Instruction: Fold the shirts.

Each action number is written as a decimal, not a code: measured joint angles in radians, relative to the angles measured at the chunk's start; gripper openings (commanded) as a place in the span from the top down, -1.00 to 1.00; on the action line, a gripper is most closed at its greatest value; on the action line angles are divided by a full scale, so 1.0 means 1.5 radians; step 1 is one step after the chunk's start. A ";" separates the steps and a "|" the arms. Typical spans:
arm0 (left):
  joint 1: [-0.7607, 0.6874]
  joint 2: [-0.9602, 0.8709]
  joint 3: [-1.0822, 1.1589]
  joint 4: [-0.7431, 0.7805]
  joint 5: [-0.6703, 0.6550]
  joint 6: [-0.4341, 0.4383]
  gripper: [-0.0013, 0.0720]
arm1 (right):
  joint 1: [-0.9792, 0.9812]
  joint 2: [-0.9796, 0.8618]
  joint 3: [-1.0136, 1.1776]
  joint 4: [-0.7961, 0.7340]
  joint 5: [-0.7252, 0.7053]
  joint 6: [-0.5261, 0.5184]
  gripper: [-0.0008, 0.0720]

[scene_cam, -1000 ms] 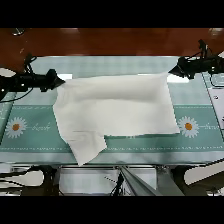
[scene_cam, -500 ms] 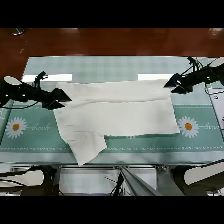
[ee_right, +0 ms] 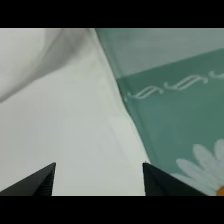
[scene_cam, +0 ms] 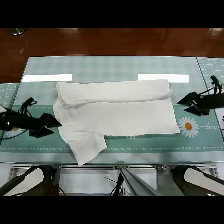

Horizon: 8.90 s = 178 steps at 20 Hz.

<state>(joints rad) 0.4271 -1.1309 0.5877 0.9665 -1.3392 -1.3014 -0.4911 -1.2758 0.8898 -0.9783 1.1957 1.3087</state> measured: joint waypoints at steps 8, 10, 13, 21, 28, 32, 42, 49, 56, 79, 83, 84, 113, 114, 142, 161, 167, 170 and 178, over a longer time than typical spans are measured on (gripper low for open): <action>-0.010 0.078 -0.157 -0.071 0.043 0.010 -0.96 | -0.007 0.098 -0.166 0.081 -0.046 -0.037 -0.73; -0.014 0.081 -0.166 -0.075 0.046 0.011 -0.96 | -0.007 0.102 -0.172 0.087 -0.045 -0.037 -0.73; -0.038 0.083 -0.175 -0.089 0.057 0.006 -0.96 | -0.007 0.105 -0.177 0.095 -0.042 -0.037 -0.73; -0.161 0.084 -0.204 -0.158 0.181 0.018 0.90 | -0.120 0.106 -0.167 0.055 -0.018 -0.003 -0.73; -0.166 0.084 -0.198 -0.188 0.175 0.038 0.90 | -0.149 0.101 -0.216 -0.031 0.036 0.027 -0.73; -0.166 0.084 -0.197 -0.194 0.175 0.041 0.90 | -0.085 0.070 -0.220 -0.008 0.013 0.015 -0.73; -0.120 0.084 -0.141 -0.212 0.141 0.050 0.90 | 0.019 0.001 -0.128 0.074 -0.020 -0.029 0.92; -0.096 0.007 0.020 -0.265 0.192 0.052 0.90 | 0.027 -0.069 0.048 0.146 -0.001 -0.039 0.92; -0.147 -0.203 0.248 -0.282 0.248 0.015 0.90 | 0.057 -0.205 0.209 0.222 -0.017 -0.042 0.92; 0.040 -0.041 0.196 -0.053 0.127 -0.014 -0.95 | 0.021 -0.391 0.343 0.158 0.034 -0.024 -0.72; -0.054 0.011 0.125 -0.061 0.149 0.008 -0.94 | 0.087 -0.410 0.344 0.163 0.041 -0.030 0.54; -0.080 0.015 0.118 -0.062 0.153 0.012 -0.92 | 0.101 -0.413 0.343 0.152 0.039 -0.030 0.92; -0.879 -0.532 0.637 -0.299 0.310 -0.102 0.90 | 0.130 0.433 0.022 0.008 0.172 0.067 0.92; -0.876 -0.534 0.643 -0.306 0.313 -0.105 0.90 | 0.137 0.434 0.022 0.010 0.169 0.068 0.92; -0.164 0.505 -0.014 -0.029 0.161 -0.107 0.90 | 0.640 -0.379 0.551 0.201 -0.087 0.108 -0.72; -0.162 0.471 -0.059 -0.054 0.263 -0.111 0.90 | 0.378 0.346 -0.371 0.132 -0.279 0.269 -0.72; -0.189 0.405 -0.059 -0.083 0.269 -0.111 0.90 | 0.392 0.120 -0.340 0.343 -0.276 0.063 -0.72; -0.217 0.389 -0.059 -0.088 0.275 -0.111 0.90 | 0.435 0.014 -0.274 0.391 -0.254 0.013 -0.63; -0.271 0.380 -0.059 -0.091 0.284 -0.111 0.90 | 0.495 -0.102 0.002 0.331 -0.208 -0.045 0.92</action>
<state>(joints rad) 0.0212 -0.5606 0.4988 0.8299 -0.9134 -1.4673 0.2512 -1.4284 0.8932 -0.4812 0.8845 1.2411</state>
